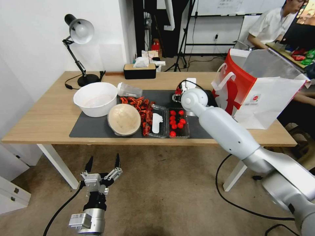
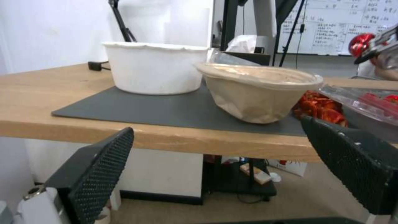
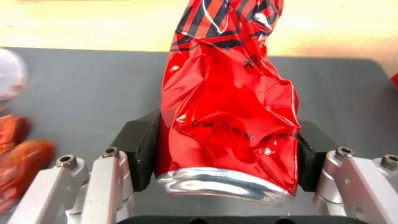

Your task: Pick up the trash from the table and place it into the takeout bag.

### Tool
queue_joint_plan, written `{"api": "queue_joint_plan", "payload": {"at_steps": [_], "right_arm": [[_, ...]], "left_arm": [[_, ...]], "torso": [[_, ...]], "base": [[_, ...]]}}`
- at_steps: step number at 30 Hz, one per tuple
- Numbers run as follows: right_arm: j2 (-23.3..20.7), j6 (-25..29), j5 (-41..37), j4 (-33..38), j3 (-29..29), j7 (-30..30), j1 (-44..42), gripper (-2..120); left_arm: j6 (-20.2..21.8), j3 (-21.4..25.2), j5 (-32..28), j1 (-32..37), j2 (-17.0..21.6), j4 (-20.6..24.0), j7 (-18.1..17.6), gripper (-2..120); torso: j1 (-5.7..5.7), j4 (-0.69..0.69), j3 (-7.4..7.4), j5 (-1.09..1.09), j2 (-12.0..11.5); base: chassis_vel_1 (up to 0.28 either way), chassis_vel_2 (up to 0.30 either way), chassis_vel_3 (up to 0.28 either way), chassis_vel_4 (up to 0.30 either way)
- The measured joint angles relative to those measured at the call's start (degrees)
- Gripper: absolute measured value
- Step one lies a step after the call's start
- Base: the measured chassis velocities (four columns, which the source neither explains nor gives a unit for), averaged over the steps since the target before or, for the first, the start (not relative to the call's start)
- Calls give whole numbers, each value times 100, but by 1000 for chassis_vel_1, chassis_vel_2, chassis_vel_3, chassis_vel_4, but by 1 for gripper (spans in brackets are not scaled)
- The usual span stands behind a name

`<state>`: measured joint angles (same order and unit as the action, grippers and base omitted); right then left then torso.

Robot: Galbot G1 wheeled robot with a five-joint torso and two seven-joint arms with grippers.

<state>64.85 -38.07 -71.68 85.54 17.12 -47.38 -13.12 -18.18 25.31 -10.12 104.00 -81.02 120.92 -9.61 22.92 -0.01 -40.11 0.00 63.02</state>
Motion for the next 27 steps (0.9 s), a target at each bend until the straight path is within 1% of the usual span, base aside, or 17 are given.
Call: {"api": "queue_joint_plan", "payload": {"at_steps": [1,2,3,5,6,8,9,10,11,14,17,18,21,22,24,25,27], "right_arm": [[-50,1,21,116,2,17,-34,61],[-216,40,232,515,4,150,-188,61],[-216,40,232,515,4,150,-188,61],[-458,345,1000,1000,-55,603,-492,61],[-458,345,1000,1000,-55,603,-492,61],[-670,742,1761,1317,-245,1041,-749,61],[-670,742,1761,1317,-245,1041,-749,61],[-785,986,2078,1474,-402,1181,-857,61],[-785,986,2078,1474,-402,1181,-857,61],[-1019,1318,2329,1741,-718,1283,-972,61],[-1365,1698,2660,2035,-1156,1429,-1148,61],[-1365,1698,2660,2035,-1156,1429,-1148,61],[-1662,1827,2849,2241,-1646,1432,-1312,61],[-1662,1827,2849,2241,-1646,1432,-1312,61],[-1894,1893,3086,2356,-2165,1446,-1501,61],[-1894,1893,3086,2356,-2165,1446,-1501,61],[-2068,1852,3112,2396,-2628,1423,-1719,61]], "left_arm": [[1,3,0,0,0,0,-1,100],[1,17,3,3,0,0,-5,100],[1,17,3,3,0,0,-5,100],[0,35,7,14,-6,-1,-10,100],[0,35,7,14,-6,-1,-10,100],[-2,43,12,32,-15,19,-12,100],[-2,43,12,32,-15,19,-12,100],[-3,51,15,41,-18,21,-13,100],[-3,51,15,41,-18,21,-13,100],[-6,55,28,60,-27,29,-14,100],[-9,55,72,81,-35,33,-64,100],[-9,55,72,81,-35,33,-64,100],[-9,43,95,78,-39,33,-84,100],[-9,43,95,78,-39,33,-84,100],[-9,3,135,64,-64,33,-87,100],[-9,3,135,64,-64,33,-87,100],[-9,-54,171,62,-101,33,-88,100]], "torso": [[0,0,0,1,0],[0,0,0,2,0],[0,0,0,2,0],[0,1,0,2,0],[0,1,0,2,0],[0,-1,0,2,0],[0,-1,0,2,0],[0,0,1,2,0],[0,0,1,2,0],[0,1,0,1,0],[0,1,0,2,1],[0,1,0,2,1],[0,1,1,3,1],[0,1,1,3,1],[0,1,1,1,1],[0,1,1,1,1],[-1,-1,1,2,1]], "base": [[0,0,0,0],[0,0,0,0],[0,0,0,0],[0,0,0,0],[0,0,0,0],[0,0,0,0],[0,0,0,0],[0,0,0,0],[0,0,0,0],[0,0,0,0],[0,0,0,0],[0,0,0,0],[0,0,0,0],[0,0,0,0],[0,0,0,0],[0,0,0,0],[0,0,0,0]]}}
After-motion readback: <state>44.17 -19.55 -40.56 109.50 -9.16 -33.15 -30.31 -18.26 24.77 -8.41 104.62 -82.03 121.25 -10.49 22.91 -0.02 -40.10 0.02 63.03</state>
